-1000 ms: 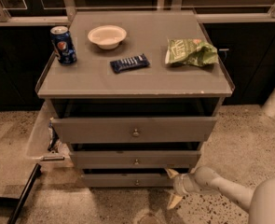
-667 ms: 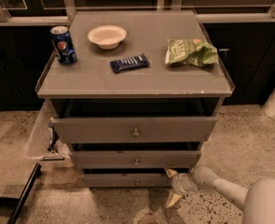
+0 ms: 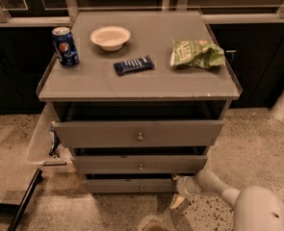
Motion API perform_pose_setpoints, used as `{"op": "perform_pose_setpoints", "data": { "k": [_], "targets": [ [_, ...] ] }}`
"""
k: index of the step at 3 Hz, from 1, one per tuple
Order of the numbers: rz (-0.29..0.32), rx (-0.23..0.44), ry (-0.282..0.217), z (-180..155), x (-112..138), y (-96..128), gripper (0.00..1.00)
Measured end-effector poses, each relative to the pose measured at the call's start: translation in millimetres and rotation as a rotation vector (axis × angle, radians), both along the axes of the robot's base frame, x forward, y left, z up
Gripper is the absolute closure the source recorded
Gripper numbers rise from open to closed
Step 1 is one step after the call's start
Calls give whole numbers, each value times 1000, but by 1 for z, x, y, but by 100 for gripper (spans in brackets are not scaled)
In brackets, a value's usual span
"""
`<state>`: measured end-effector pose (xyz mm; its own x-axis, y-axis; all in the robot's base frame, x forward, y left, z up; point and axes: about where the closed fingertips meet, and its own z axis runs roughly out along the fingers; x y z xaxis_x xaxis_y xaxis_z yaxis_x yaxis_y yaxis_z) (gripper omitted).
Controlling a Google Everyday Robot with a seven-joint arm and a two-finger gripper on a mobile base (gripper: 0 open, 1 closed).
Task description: Open bottom drawer
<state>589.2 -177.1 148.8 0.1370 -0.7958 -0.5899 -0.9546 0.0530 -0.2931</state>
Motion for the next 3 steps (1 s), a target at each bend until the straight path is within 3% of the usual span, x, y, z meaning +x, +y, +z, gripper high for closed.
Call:
{"op": "perform_pose_setpoints", "data": {
  "k": [1, 3],
  "targets": [
    [0, 0, 0, 0, 0, 0, 0],
    [0, 0, 0, 4, 0, 0, 42]
  ]
}}
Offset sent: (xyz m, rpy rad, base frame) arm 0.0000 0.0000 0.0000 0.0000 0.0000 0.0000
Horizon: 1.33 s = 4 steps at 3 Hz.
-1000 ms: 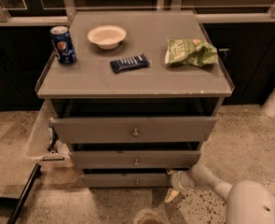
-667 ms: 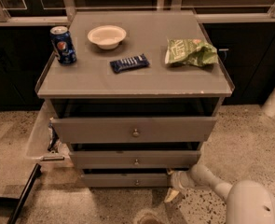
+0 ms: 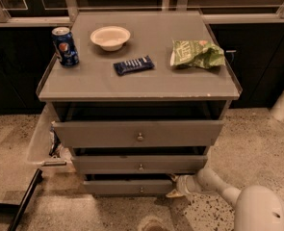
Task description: Open bottom drawer
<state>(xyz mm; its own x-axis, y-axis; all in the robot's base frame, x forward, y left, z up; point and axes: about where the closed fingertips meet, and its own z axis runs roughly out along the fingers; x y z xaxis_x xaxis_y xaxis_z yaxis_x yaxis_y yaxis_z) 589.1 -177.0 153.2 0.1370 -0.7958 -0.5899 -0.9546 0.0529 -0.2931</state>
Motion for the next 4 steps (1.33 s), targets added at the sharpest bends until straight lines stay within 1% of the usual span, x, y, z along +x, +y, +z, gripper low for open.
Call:
{"op": "perform_pose_setpoints", "data": {
  "k": [1, 2, 3, 4],
  "targets": [
    [0, 0, 0, 6, 0, 0, 65],
    [-27, -14, -30, 16, -6, -16, 72],
    [-27, -14, -30, 18, -8, -14, 53],
    [-27, -14, -30, 18, -8, -14, 30]
  ]
}}
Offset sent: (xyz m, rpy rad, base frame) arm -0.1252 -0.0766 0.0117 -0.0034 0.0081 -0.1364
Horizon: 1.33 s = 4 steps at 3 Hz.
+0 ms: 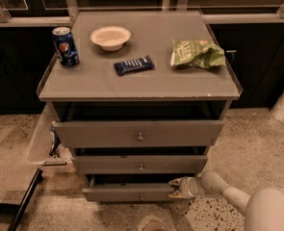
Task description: Open bottom drawer
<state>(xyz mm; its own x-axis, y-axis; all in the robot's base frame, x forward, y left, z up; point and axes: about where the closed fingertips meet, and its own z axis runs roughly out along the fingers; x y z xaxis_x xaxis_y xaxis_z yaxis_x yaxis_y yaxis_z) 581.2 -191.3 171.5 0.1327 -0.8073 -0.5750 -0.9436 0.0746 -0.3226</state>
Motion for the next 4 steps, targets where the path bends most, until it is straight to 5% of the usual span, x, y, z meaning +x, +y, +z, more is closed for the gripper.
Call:
{"op": "perform_pose_setpoints", "data": {
  "k": [1, 4],
  "targets": [
    [14, 29, 0, -1, -16, -3, 26],
    [20, 102, 20, -1, -88, -23, 95]
  ]
}}
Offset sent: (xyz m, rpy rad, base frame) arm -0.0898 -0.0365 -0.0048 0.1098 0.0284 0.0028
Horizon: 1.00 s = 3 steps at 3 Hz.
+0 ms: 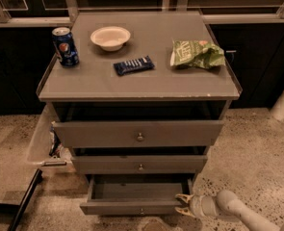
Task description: Open bottom drawer
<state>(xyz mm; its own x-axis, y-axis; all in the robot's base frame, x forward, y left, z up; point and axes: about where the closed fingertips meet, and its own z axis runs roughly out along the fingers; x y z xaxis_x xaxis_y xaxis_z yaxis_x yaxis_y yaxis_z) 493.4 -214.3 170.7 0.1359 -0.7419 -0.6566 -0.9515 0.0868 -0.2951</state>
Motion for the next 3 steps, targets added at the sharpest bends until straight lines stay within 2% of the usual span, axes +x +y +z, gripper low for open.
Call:
{"op": "perform_pose_setpoints", "data": {
  "k": [1, 2, 3],
  "targets": [
    [0, 0, 0, 3, 0, 0, 100],
    [0, 0, 0, 3, 0, 0, 81],
    [0, 0, 0, 3, 0, 0, 58]
  ]
}}
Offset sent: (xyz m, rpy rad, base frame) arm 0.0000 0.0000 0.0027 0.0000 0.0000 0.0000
